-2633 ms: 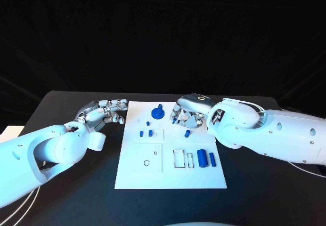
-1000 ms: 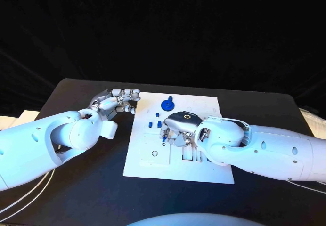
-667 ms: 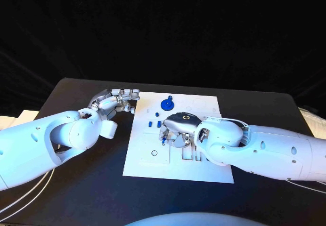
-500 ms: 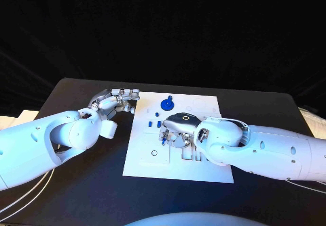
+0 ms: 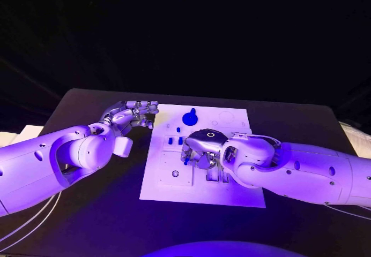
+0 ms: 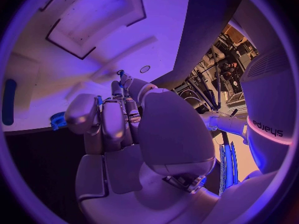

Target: Assemble the parts on the task board

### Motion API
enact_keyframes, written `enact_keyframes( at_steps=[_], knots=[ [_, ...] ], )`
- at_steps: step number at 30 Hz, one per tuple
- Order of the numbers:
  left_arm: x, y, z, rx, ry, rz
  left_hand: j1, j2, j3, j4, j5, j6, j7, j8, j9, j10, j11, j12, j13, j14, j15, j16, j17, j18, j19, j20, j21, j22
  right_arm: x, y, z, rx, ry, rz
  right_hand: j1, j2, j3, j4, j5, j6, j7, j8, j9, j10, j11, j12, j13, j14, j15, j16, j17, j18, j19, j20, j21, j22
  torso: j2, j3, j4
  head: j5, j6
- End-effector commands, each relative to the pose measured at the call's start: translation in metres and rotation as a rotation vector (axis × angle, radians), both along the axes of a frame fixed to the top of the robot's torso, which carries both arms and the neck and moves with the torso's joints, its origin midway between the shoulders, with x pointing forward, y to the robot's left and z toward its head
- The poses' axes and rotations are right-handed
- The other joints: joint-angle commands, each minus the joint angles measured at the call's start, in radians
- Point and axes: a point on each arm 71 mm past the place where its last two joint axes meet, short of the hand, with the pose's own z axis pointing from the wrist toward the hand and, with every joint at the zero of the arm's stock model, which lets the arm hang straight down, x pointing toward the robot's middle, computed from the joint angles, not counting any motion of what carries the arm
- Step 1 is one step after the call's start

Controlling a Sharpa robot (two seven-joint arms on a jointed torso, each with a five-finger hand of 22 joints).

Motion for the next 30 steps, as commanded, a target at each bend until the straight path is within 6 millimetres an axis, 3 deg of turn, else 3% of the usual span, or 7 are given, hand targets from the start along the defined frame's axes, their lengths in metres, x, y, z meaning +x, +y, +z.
enact_keyframes(
  at_steps=[1,30],
  knots=[
    [-0.0007,-0.0024,0.0010,-0.007,-0.007,-0.020,0.001,0.008,-0.004,-0.004,0.004,-0.009,0.001,-0.002,-0.002,-0.008,0.002,0.007,0.001,-0.010,0.000,-0.005,-0.002,0.018,0.000,0.010,-0.006,-0.002,0.0000,0.0004,-0.0020,-0.035,-0.007,-0.004,-0.005,0.008,-0.002,-0.002,0.003,0.005,0.000,0.002,0.001,0.036,-0.032,0.002,0.001,0.045,-0.008,0.005,0.001,-0.017,0.001,0.007,0.003,-0.002,0.000,0.0002,0.0002,-0.001,-0.001],
    [-0.0007,-0.0026,0.0008,-0.007,-0.005,-0.023,0.001,0.008,-0.004,-0.004,0.004,-0.009,0.001,-0.002,-0.002,-0.008,0.002,0.007,0.001,-0.010,0.000,-0.005,-0.002,0.018,0.000,0.010,-0.006,-0.002,-0.0007,0.0050,-0.0062,-0.095,0.014,0.004,-0.018,0.006,-0.014,-0.002,0.003,0.008,-0.001,0.002,0.003,0.037,-0.032,-0.001,0.001,0.045,-0.008,0.005,0.000,-0.017,0.000,0.007,0.002,-0.004,0.000,-0.0008,0.0003,-0.002,-0.005]
  ],
)
